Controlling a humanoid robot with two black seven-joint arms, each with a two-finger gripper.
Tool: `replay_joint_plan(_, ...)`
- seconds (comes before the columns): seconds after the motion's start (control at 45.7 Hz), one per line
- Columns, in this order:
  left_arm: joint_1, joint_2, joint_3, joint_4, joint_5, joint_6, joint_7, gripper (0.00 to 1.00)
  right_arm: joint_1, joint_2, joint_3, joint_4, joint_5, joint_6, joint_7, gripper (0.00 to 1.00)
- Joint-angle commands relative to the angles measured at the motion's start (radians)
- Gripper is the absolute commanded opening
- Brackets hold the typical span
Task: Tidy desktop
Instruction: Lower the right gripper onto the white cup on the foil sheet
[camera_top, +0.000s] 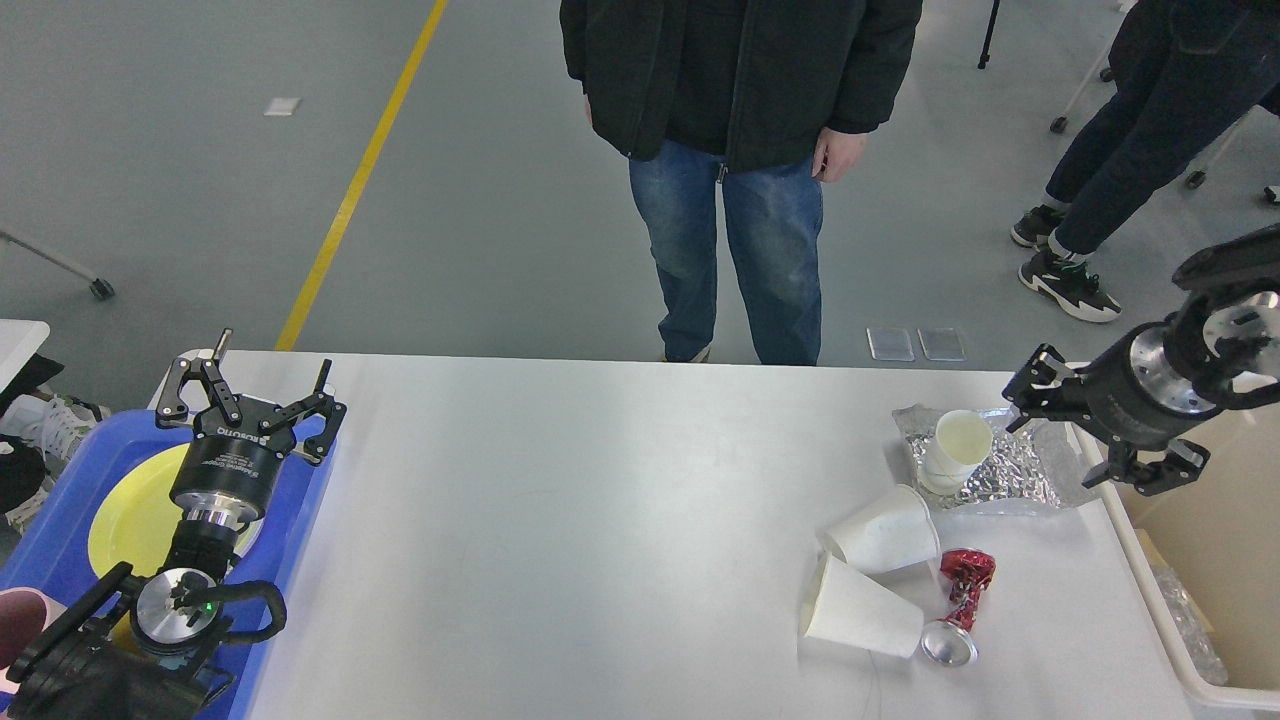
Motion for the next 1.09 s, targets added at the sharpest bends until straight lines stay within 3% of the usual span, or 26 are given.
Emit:
replay_joint_plan(0.0, 0.0, 0.0, 0.0, 0.0, 0.0, -0.001, 0.0, 0.96, -0.174, -0.014, 0.047, -0.156, 0.161, -0.001, 0.0, 0.8)
replay_joint_plan(0.328, 0.001, -0.001, 0.0, 0.0, 0.0, -0.001, 0.0, 0.96, -0.529, -0.017, 0.303, -0.481, 0.256, -0.011, -0.006, 0.78)
replay_joint_plan(0.766, 0.0, -0.001, 0.0, 0.0, 0.0, -0.001, 0.0, 0.96, -0.662, -0.009, 0.415, -0.561, 0.264, -0.179, -0.023, 0.74)
replay_joint_plan(1.073, 0.001, -0.001, 0.0, 0.0, 0.0, -0.001, 0.0, 0.96, -0.76, 0.028, 0.51, -0.669, 0.258, -0.188, -0.025, 0.75)
